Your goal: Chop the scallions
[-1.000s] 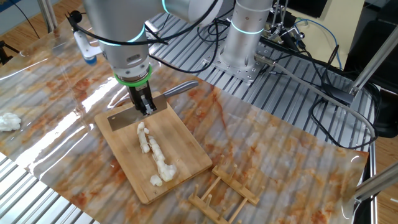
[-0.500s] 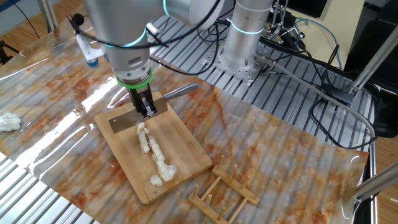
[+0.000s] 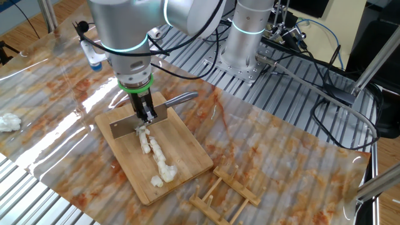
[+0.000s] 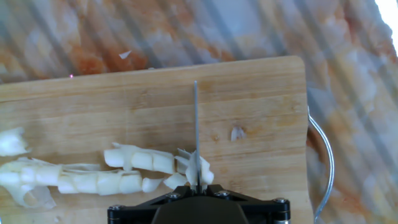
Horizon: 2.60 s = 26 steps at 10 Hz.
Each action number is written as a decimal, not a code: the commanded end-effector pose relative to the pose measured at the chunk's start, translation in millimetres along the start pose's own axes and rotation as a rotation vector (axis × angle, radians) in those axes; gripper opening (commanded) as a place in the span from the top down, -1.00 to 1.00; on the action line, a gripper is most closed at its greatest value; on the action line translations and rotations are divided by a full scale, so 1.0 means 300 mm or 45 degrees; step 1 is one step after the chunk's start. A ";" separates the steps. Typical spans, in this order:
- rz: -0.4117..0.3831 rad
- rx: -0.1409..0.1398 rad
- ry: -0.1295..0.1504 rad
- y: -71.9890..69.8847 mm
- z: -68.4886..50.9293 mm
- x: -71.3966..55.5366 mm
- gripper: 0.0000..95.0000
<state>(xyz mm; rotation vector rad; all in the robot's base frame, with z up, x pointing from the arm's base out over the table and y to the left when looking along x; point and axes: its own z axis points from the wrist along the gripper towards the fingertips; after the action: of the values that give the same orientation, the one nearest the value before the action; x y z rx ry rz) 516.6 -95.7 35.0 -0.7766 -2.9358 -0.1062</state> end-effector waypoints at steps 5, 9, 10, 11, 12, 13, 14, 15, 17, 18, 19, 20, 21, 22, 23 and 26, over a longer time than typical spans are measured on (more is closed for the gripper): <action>-0.022 0.067 0.015 0.012 -0.107 0.030 1.00; -0.085 0.073 0.009 0.018 -0.170 0.042 1.00; -0.121 0.074 0.003 0.022 -0.176 0.045 1.00; -0.180 0.079 0.005 0.026 -0.197 0.051 1.00; -0.225 0.074 0.006 0.040 -0.214 0.064 1.00; -0.259 0.072 -0.005 0.063 -0.228 0.081 1.00; -0.266 0.075 -0.010 0.081 -0.237 0.096 1.00; -0.289 0.081 -0.017 0.110 -0.252 0.121 1.00; -0.295 0.081 -0.012 0.182 -0.295 0.164 1.00; -0.297 0.080 -0.009 0.208 -0.310 0.178 1.00; -0.306 0.078 -0.007 0.243 -0.325 0.194 1.00; -0.304 0.077 -0.008 0.270 -0.332 0.203 1.00; -0.300 0.078 -0.009 0.318 -0.339 0.214 1.00; -0.292 0.078 -0.009 0.337 -0.342 0.218 1.00; -0.285 0.079 -0.010 0.376 -0.346 0.223 1.00; -0.273 0.082 -0.017 0.440 -0.339 0.236 1.00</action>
<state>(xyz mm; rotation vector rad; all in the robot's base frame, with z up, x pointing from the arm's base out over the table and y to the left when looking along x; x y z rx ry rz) 531.0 46.6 148.7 -0.4522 -3.0082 -0.0217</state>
